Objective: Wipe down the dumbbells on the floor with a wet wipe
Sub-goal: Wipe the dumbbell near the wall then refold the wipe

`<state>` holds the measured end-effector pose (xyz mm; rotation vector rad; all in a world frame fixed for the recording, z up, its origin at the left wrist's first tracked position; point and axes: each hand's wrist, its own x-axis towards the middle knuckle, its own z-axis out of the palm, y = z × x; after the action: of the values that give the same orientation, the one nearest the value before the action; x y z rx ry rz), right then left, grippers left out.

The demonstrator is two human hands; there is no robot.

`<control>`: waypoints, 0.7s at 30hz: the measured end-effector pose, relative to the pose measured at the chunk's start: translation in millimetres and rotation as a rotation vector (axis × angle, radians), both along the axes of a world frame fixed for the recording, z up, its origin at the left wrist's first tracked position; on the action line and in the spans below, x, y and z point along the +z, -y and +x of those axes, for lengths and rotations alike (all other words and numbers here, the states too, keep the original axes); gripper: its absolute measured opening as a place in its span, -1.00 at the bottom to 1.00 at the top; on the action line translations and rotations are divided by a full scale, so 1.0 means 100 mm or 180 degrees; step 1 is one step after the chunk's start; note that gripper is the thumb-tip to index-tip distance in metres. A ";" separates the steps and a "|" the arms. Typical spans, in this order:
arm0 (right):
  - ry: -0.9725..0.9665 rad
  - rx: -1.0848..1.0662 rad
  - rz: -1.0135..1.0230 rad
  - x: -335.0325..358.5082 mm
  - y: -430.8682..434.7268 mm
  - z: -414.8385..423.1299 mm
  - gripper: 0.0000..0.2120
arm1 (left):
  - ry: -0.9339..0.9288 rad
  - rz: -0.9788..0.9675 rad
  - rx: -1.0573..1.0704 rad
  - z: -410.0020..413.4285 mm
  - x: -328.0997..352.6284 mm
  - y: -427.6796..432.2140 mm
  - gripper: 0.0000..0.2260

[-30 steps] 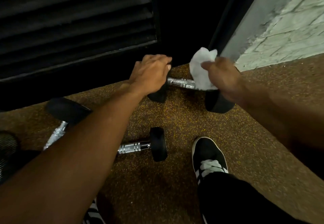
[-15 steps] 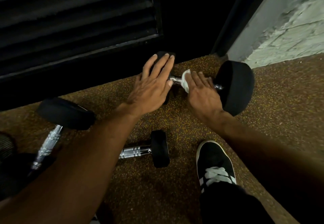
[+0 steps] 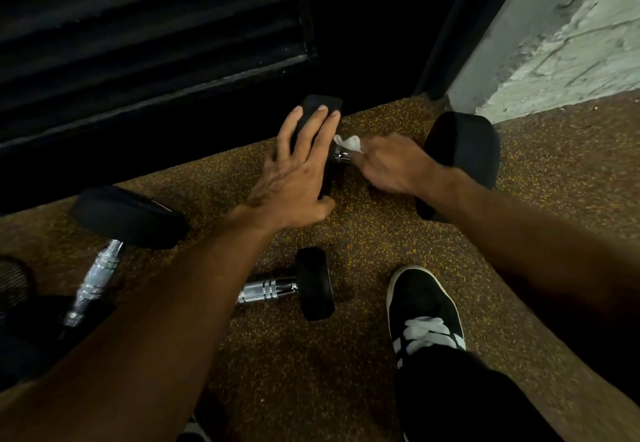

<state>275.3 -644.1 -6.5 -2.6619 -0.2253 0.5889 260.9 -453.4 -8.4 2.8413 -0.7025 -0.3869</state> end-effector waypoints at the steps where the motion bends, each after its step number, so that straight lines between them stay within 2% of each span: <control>1: -0.0282 -0.0049 0.0089 0.04 0.01 0.06 -0.65 | 0.0017 0.0002 -0.0015 -0.03 0.00 -0.01 0.08; 3: -0.0784 -0.0244 0.0341 0.08 0.06 0.19 -0.67 | 0.0064 0.0010 -0.0035 -0.08 -0.01 -0.03 0.08; 5: -0.0998 -0.0364 0.0504 0.10 0.07 0.34 -0.69 | 0.0116 0.0010 -0.0048 -0.14 -0.04 -0.05 0.08; 7: -0.1001 -0.0326 0.0562 0.09 0.09 0.43 -0.68 | 0.0167 0.0010 -0.0070 -0.18 -0.06 -0.06 0.07; 11: -0.1198 -0.0173 0.0451 -0.03 0.22 0.47 -0.52 | 0.0187 -0.0010 -0.0071 -0.22 -0.07 -0.08 0.08; 17: -0.1054 -0.0114 0.0448 -0.06 0.21 0.48 -0.53 | 0.0225 -0.0010 -0.0049 -0.24 -0.07 -0.07 0.08; 19: -0.1016 -0.0179 0.0428 0.04 0.14 0.44 -0.59 | 0.0227 -0.0009 -0.0045 -0.24 -0.08 -0.06 0.08; 21: -0.0707 -0.0020 0.0318 0.13 0.07 0.35 -0.66 | 0.0196 -0.0013 -0.0033 -0.23 -0.07 -0.06 0.09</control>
<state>310.4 -650.8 6.3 -2.4761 -0.1769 0.8416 237.8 -447.7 -15.5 2.8577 -0.7287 -0.3004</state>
